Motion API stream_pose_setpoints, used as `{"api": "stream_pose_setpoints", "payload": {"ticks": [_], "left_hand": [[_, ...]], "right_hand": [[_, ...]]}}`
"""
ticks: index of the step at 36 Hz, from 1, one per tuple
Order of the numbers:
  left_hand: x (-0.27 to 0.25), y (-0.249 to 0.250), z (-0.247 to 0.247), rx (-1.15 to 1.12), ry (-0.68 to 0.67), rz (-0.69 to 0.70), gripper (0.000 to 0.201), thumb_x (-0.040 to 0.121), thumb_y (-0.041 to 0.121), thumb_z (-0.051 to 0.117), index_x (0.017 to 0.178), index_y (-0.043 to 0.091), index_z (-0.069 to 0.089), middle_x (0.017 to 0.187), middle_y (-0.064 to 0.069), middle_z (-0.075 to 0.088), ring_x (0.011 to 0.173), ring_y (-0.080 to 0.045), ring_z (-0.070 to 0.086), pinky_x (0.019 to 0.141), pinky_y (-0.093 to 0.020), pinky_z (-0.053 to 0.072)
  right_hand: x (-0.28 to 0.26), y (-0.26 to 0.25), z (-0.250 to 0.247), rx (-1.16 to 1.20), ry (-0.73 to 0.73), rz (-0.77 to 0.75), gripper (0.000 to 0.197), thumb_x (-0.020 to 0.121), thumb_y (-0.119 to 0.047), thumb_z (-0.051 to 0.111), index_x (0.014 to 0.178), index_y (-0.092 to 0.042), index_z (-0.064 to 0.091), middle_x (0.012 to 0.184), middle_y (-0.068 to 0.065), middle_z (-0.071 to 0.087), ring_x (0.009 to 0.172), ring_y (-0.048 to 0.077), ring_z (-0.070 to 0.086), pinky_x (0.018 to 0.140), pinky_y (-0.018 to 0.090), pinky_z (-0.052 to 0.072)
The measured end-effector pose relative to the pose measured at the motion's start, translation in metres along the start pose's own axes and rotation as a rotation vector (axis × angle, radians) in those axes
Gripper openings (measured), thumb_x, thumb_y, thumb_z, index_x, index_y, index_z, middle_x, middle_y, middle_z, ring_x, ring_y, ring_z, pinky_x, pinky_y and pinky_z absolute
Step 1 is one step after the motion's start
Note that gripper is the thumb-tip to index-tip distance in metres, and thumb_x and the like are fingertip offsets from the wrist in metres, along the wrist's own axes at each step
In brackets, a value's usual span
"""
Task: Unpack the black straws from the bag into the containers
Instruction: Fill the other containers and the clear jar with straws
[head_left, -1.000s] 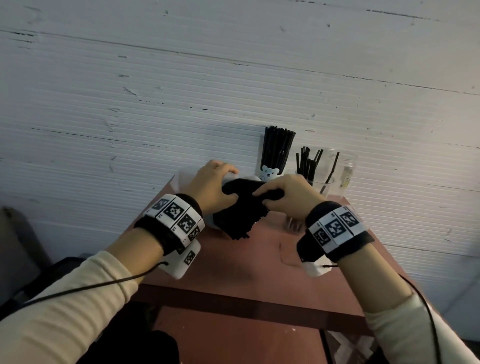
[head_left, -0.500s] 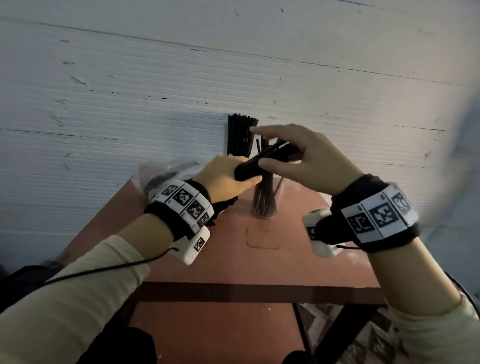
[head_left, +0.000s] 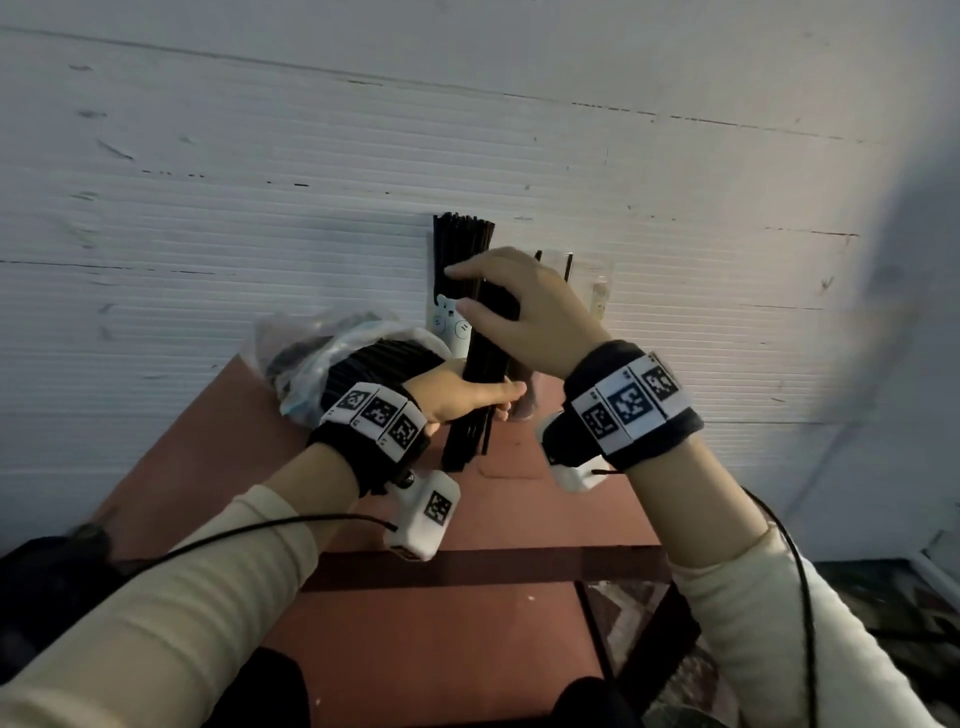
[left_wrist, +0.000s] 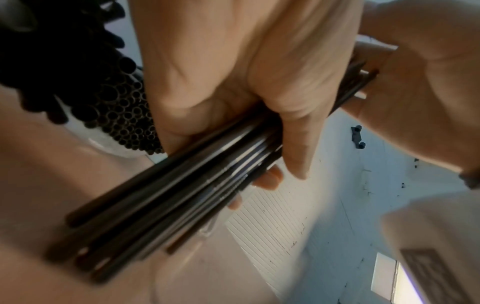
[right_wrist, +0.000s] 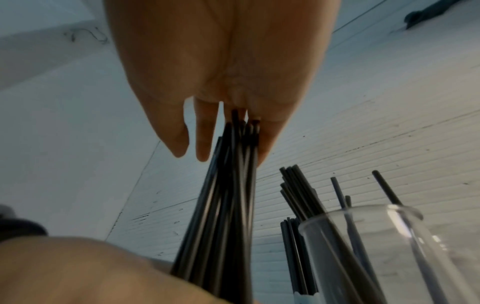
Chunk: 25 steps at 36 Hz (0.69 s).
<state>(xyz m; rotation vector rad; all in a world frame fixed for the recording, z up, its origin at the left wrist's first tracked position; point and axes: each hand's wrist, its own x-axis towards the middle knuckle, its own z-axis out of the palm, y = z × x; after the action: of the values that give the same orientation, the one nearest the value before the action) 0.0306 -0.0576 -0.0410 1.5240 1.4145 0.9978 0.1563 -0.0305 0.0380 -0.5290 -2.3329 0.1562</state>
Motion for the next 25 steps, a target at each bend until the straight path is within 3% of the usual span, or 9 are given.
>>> {"api": "stream_pose_setpoints", "payload": {"ticks": [2,5,9,12,14,17,18,22,25], "left_hand": [[0.001,0.002,0.001,-0.043,0.054,0.023,0.036,0.079,0.05,0.072,0.078,0.014,0.068,0.078,-0.004,0.07,0.091,-0.023,0.068,0.105,-0.046,0.044],[0.003,0.005,0.001,-0.055,0.081,0.005,0.044,0.076,0.057,0.07,0.075,0.013,0.067,0.077,-0.004,0.07,0.096,-0.025,0.068,0.101,-0.038,0.044],[0.003,0.001,-0.001,0.042,0.05,-0.07,0.03,0.089,0.04,0.066,0.077,0.012,0.066,0.075,0.0,0.07,0.073,0.001,0.067,0.071,-0.013,0.045],[0.003,-0.004,-0.002,0.089,0.016,-0.084,0.023,0.091,0.035,0.064,0.082,0.013,0.065,0.072,0.007,0.066,0.057,0.012,0.061,0.048,0.001,0.039],[0.003,-0.006,-0.003,0.06,0.029,-0.081,0.027,0.09,0.035,0.065,0.091,0.008,0.068,0.085,-0.002,0.071,0.08,-0.001,0.068,0.061,-0.005,0.048],[0.003,-0.006,-0.004,0.039,0.056,-0.08,0.036,0.089,0.037,0.066,0.101,0.003,0.068,0.098,-0.009,0.072,0.098,-0.021,0.068,0.086,-0.027,0.053],[0.002,-0.005,-0.005,0.042,0.049,-0.084,0.035,0.089,0.038,0.066,0.098,0.004,0.069,0.096,-0.009,0.072,0.098,-0.022,0.068,0.088,-0.029,0.053],[-0.001,-0.003,-0.004,0.116,0.076,-0.067,0.033,0.091,0.044,0.06,0.074,0.017,0.065,0.078,0.003,0.069,0.079,-0.004,0.063,0.069,-0.007,0.045],[0.003,-0.007,-0.006,0.139,0.145,-0.025,0.047,0.08,0.062,0.061,0.055,0.022,0.063,0.073,0.002,0.072,0.091,-0.014,0.067,0.1,-0.035,0.043]], "right_hand": [[0.002,-0.003,-0.002,0.032,0.093,-0.007,0.038,0.09,-0.023,0.063,0.128,-0.017,0.06,0.131,0.003,0.051,0.12,0.01,0.048,0.099,0.006,0.03],[0.004,-0.004,-0.002,0.028,0.172,0.023,0.042,0.088,-0.025,0.065,0.128,-0.014,0.059,0.132,0.004,0.049,0.122,0.014,0.048,0.102,0.017,0.033],[0.002,0.001,0.005,-0.035,0.028,0.05,0.027,0.091,-0.026,0.062,0.113,-0.012,0.067,0.121,0.002,0.059,0.113,0.015,0.053,0.101,0.029,0.039],[0.0,0.002,0.01,-0.032,0.021,0.055,0.028,0.09,-0.025,0.062,0.115,-0.014,0.067,0.126,0.002,0.054,0.117,0.014,0.05,0.097,0.013,0.033],[0.0,0.001,0.012,-0.007,0.091,0.037,0.033,0.089,-0.021,0.064,0.12,-0.01,0.064,0.129,0.004,0.052,0.117,0.011,0.049,0.094,0.001,0.027],[0.0,-0.001,0.01,0.009,0.119,0.024,0.031,0.089,-0.018,0.064,0.118,-0.008,0.065,0.123,0.005,0.056,0.112,0.01,0.053,0.093,-0.001,0.028],[0.0,-0.001,0.01,0.013,0.11,0.024,0.029,0.089,-0.018,0.064,0.116,-0.008,0.066,0.119,0.004,0.058,0.108,0.009,0.054,0.092,-0.001,0.029],[0.0,-0.003,0.007,0.033,0.118,0.021,0.033,0.088,-0.02,0.065,0.119,-0.009,0.064,0.12,0.003,0.058,0.107,0.009,0.054,0.09,-0.002,0.029],[-0.001,-0.001,0.004,0.025,0.163,0.028,0.054,0.087,-0.031,0.069,0.134,-0.012,0.052,0.134,0.002,0.052,0.123,0.011,0.047,0.1,0.005,0.028]]}}
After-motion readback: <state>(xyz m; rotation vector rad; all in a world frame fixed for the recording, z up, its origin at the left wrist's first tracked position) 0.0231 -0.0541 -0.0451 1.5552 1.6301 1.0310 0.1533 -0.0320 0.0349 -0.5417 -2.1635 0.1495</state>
